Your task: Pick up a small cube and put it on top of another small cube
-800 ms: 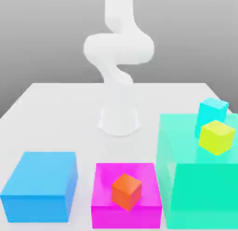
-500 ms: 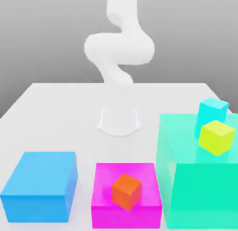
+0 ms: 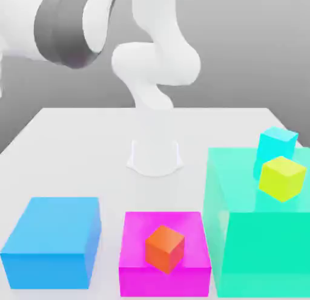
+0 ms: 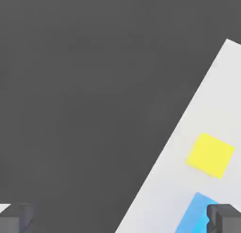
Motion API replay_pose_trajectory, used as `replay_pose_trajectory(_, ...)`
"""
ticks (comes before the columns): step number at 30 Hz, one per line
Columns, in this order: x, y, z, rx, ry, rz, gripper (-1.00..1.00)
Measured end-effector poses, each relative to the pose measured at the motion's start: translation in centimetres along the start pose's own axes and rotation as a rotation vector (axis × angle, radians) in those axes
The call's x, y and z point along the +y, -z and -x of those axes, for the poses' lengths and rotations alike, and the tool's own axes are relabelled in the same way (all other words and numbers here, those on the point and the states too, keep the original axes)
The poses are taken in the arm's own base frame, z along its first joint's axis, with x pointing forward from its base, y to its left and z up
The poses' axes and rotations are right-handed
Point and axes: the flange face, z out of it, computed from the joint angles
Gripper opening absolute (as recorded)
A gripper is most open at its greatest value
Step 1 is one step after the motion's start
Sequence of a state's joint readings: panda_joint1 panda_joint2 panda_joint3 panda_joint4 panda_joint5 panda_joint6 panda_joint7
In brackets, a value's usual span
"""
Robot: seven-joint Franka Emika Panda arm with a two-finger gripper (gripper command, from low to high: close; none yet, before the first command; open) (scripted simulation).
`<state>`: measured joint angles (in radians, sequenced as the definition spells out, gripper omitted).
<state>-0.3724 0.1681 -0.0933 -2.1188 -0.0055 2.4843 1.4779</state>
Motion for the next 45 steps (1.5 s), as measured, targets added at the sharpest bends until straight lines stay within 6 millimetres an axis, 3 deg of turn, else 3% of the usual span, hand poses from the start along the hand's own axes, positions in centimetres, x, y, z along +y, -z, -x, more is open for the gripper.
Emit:
replay_pose_trajectory(8, 3.2, -14.2, -7.2, -0.002, -0.331, 0.18, 0.0)
replay_pose_trajectory(12, 4.7, -20.7, -7.8, -0.002, -0.367, 0.199, 0.0)
replay_pose_trajectory(13, 4.9, -21.6, -7.8, -0.001, -0.369, 0.199, -1.0)
replay_pose_trajectory(19, 5.0, -22.1, -7.7, -0.002, -0.369, 0.198, -1.0)
replay_pose_trajectory(23, 4.1, -17.7, -7.9, -0.002, -0.37, 0.198, -1.0)
replay_pose_trajectory(25, 3.3, -16.0, -6.5, 0.011, -0.33, 0.209, -1.0)
replay_pose_trajectory(28, 2.7, -13.1, -0.5, 0.004, -0.187, 0.216, -1.0)
replay_pose_trajectory(32, 4.1, -8.3, 8.5, -0.028, 0.032, 0.211, -1.0)
replay_pose_trajectory(36, 7.4, -3.7, 16.6, -0.052, 0.259, 0.205, -1.0)
replay_pose_trajectory(40, 13.0, 0.7, 25.2, -0.065, 0.524, 0.196, -1.0)
replay_pose_trajectory(41, 14.4, 1.6, 26.2, -0.071, 0.57, 0.192, -1.0)
replay_pose_trajectory(42, 14.6, 1.7, 25.0, -0.081, 0.552, 0.186, -1.0)
replay_pose_trajectory(45, 15.4, -1.4, 24.3, -0.09, 0.538, 0.18, -1.0)
